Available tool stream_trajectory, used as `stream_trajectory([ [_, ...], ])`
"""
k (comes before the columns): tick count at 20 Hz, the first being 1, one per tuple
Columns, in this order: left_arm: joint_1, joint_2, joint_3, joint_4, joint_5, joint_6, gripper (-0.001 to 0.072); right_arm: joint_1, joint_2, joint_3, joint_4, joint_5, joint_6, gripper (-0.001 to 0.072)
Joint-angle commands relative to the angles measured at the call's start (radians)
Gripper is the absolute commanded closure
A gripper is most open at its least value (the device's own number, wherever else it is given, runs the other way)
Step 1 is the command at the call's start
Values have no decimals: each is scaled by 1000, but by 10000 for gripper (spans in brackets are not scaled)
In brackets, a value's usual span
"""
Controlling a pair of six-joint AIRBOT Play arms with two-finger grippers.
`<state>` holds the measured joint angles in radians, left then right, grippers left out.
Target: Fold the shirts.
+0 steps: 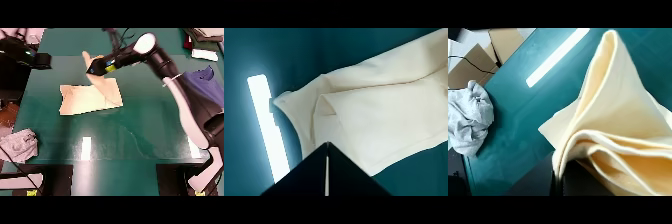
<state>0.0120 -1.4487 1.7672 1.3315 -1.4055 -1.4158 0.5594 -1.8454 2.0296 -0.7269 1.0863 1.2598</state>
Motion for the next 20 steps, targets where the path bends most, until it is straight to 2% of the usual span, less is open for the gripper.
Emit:
stream_trajectory([
  [1, 64, 87, 1, 24, -30, 9, 683, 117, -83, 18, 2, -182, -77, 698],
  [2, 63, 93, 0, 21, -35, 9, 683, 154, -119, 43, 3, -239, -88, 698],
  [3, 63, 93, 0, 5, -47, 9, 683, 193, -153, 67, 3, -305, -89, 643],
  [4, 63, 93, 0, -10, -55, 9, 683, 225, -178, 79, 3, -363, -90, 439],
  [5, 61, 93, 0, -16, -54, 9, 683, 253, -187, 70, 1, -417, -90, 303],
  [6, 60, 93, 0, -16, -55, 9, 683, 268, -183, 50, 3, -453, -90, 244],
  [9, 60, 93, 0, -16, -72, 10, 683, 246, -92, -46, -95, -408, -90, 248],
  [13, 60, 93, 0, -16, -87, 10, 683, 87, 74, -209, -247, -187, -43, 260],
  [17, 60, 93, 0, -29, -77, 9, 683, -147, 171, -426, -270, -37, 80, 257],
  [18, 60, 93, 0, -38, -65, 10, 683, -206, 171, -468, -243, -1, 81, 237],
  [19, 60, 93, 0, -46, -52, 9, 683, -249, 164, -499, -202, 28, 81, 105],
  [20, 60, 92, 0, -57, -40, 9, 682, -293, 151, -525, -153, 57, 80, 28],
])
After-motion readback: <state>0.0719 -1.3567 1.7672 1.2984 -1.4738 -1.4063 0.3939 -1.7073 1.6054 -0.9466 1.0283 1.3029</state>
